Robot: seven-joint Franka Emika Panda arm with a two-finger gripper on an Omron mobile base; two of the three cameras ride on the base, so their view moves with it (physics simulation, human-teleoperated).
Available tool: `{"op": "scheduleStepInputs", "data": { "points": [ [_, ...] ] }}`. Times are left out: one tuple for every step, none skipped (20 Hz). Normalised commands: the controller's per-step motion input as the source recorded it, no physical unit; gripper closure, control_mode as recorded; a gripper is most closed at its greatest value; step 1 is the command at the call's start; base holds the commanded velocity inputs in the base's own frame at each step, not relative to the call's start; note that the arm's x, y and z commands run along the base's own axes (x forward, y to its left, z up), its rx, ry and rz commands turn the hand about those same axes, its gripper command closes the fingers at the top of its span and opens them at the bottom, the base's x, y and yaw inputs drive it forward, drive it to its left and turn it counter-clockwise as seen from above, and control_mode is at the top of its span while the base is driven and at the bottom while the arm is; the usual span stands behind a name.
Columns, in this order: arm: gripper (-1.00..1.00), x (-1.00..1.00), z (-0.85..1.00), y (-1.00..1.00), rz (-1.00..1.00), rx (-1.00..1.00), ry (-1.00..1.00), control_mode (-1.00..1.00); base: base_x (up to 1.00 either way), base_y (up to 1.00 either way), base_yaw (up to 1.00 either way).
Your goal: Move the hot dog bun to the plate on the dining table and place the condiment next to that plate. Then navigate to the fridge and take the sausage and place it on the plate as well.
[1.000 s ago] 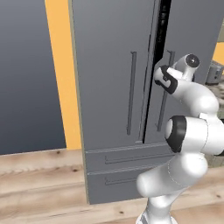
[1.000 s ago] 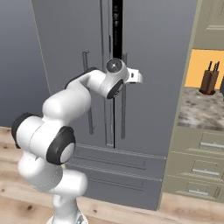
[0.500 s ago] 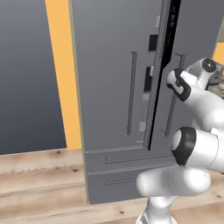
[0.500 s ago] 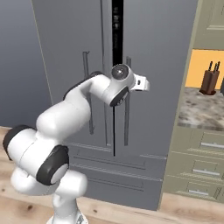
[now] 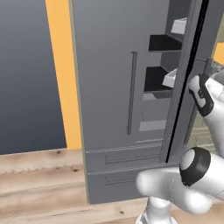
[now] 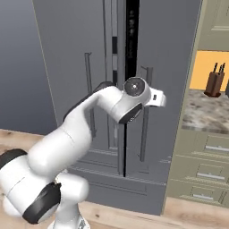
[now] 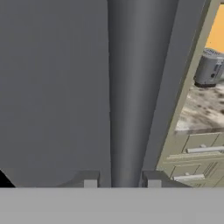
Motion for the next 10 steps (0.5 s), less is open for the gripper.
{"op": "scheduleStepInputs", "data": {
  "points": [
    [-1.0, -0.83, 0.04, 0.27, -0.08, -0.01, 0.0, -1.0, 0.0, 0.0, 0.0],
    [-1.0, -0.82, 0.06, 0.34, -0.09, -0.05, 0.0, -1.0, 0.0, 0.0, 0.0],
    [-1.0, -0.88, 0.16, 0.43, -0.08, -0.07, -0.03, -1.0, 0.0, 0.0, 0.0],
    [-1.0, -0.98, 0.25, 0.53, -0.04, -0.12, -0.06, -1.0, 0.0, 0.0, 0.0],
    [-1.0, -1.0, 0.35, 0.47, -0.03, -0.13, -0.08, -1.0, 0.0, 0.0, 0.0],
    [-1.0, -1.0, 0.51, 0.55, -0.01, -0.15, -0.03, -1.0, 0.0, 0.0, 0.0],
    [-1.0, -0.92, 0.54, 0.46, 0.0, -0.15, 0.0, -1.0, 0.0, 0.0, 0.0],
    [-1.0, -0.89, 0.58, 0.51, 0.0, -0.16, 0.0, -1.0, 0.0, 0.0, 0.0],
    [-1.0, -0.8, 0.61, 0.58, 0.0, -0.2, 0.0, -1.0, 0.0, 0.0, 0.0],
    [-1.0, -0.62, 0.62, 0.77, 0.0, -0.27, 0.0, -1.0, 0.0, 0.0, 0.0]
  ]
}}
